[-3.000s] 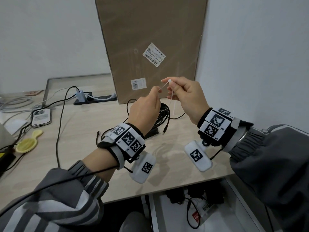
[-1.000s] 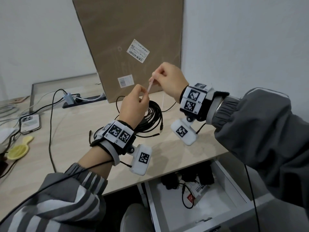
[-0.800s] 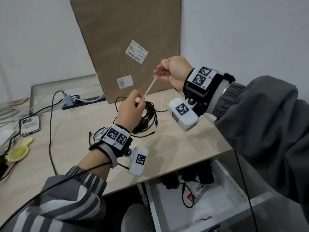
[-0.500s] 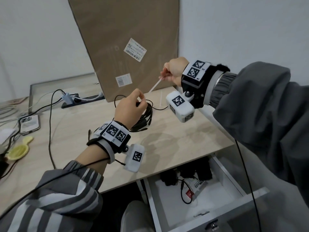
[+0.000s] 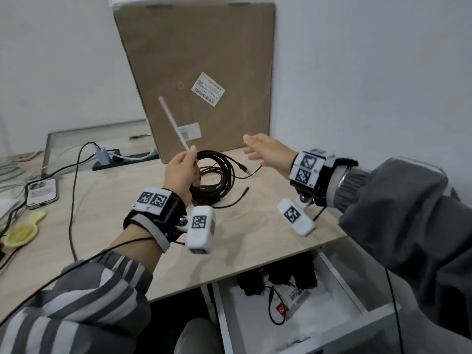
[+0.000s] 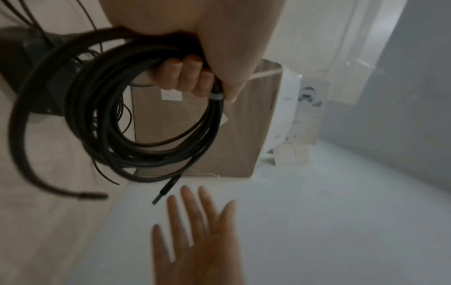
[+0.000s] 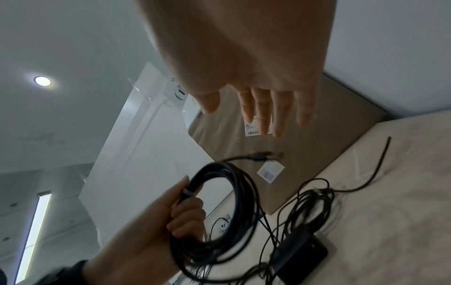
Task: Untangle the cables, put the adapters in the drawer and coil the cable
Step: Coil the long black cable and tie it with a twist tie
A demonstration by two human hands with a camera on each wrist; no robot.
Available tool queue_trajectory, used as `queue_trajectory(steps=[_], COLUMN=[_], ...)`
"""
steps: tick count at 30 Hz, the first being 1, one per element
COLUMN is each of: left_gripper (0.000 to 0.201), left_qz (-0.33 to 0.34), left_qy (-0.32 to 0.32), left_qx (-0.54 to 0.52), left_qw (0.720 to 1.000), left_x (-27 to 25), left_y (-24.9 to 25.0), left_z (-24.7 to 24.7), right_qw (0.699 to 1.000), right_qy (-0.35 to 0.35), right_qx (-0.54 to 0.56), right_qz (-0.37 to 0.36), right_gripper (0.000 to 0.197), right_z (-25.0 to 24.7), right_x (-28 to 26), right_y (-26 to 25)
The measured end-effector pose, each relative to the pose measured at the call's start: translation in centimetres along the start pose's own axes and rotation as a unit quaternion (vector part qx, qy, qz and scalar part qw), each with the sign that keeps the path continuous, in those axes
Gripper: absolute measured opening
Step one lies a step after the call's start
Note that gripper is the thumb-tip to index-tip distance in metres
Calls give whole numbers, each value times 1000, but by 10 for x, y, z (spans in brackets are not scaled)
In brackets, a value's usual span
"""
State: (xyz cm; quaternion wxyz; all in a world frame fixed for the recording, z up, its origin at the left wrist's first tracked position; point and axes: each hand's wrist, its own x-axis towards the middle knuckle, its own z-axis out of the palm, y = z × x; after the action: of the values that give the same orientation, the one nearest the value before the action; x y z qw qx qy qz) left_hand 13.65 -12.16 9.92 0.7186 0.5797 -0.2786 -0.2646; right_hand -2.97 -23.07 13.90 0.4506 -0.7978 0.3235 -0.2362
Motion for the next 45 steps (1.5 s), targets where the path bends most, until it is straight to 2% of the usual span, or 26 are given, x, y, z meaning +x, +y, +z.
queue_trajectory(steps=[3, 6, 9, 13, 17, 18, 20, 22, 24, 27, 30, 33, 35, 37, 39, 41, 43, 45], left_gripper=[34, 36, 36, 37, 39, 40, 43, 43, 36, 30, 32, 48, 55, 49, 41, 33, 39, 41], left_qz=[-36, -64, -81, -100, -94, -94, -103, -123, -148, -183, -242, -320, -336, -287, -172, -61, -30, -56], left_qy=[40, 84, 98, 78, 31, 16, -20, -52, -80, -120, -132, -158, -181, -145, -61, -18, -54, -94], left_qx=[-92, -177, -237, -288, -323, -328, -331, -300, -250, -180, -104, 31, 134, 190, 199, 214, 239, 221], left_qw=[994, 978, 963, 949, 941, 940, 938, 944, 953, 959, 955, 934, 915, 928, 963, 975, 969, 969], left_x=[6, 10, 9, -3, -16, -19, -27, -34, -40, -46, -48, -51, -51, -47, -38, -26, -23, -20], left_y=[4, 4, 4, 5, 5, 5, 3, -1, -6, -12, -19, -17, -12, -9, -8, -9, -9, -14], left_z=[-6, -9, -7, 3, 15, 18, 24, 27, 26, 21, 19, 17, 15, 15, 16, 20, 29, 41], right_qw=[999, 997, 991, 964, 911, 899, 891, 889, 884, 878, 876, 890, 898, 904, 911, 919, 926, 930], right_qy=[20, 23, 30, -50, -132, -146, -143, -98, -39, 21, 60, 103, 119, 114, 103, 82, 50, 21], right_qx=[-2, 29, 71, 165, 297, 332, 385, 425, 454, 474, 477, 444, 424, 411, 398, 385, 374, 367], right_qz=[31, 66, 111, 201, 254, 244, 192, 141, 100, 65, 35, 11, 9, 12, 10, 9, 10, 15], right_gripper=[39, 53, 60, 70, 80, 75, 45, 23, 14, 15, 19, 22, 24, 24, 23, 22, 19, 19], right_z=[5, 8, 13, 25, 37, 39, 39, 36, 31, 27, 26, 24, 21, 17, 13, 12, 14, 18], right_x=[-3, -11, -16, -29, -37, -37, -35, -32, -27, -22, -20, -18, -15, -13, -11, -11, -10, -10], right_y=[19, 28, 34, 33, 37, 36, 33, 30, 32, 39, 49, 58, 64, 69, 73, 76, 77, 76])
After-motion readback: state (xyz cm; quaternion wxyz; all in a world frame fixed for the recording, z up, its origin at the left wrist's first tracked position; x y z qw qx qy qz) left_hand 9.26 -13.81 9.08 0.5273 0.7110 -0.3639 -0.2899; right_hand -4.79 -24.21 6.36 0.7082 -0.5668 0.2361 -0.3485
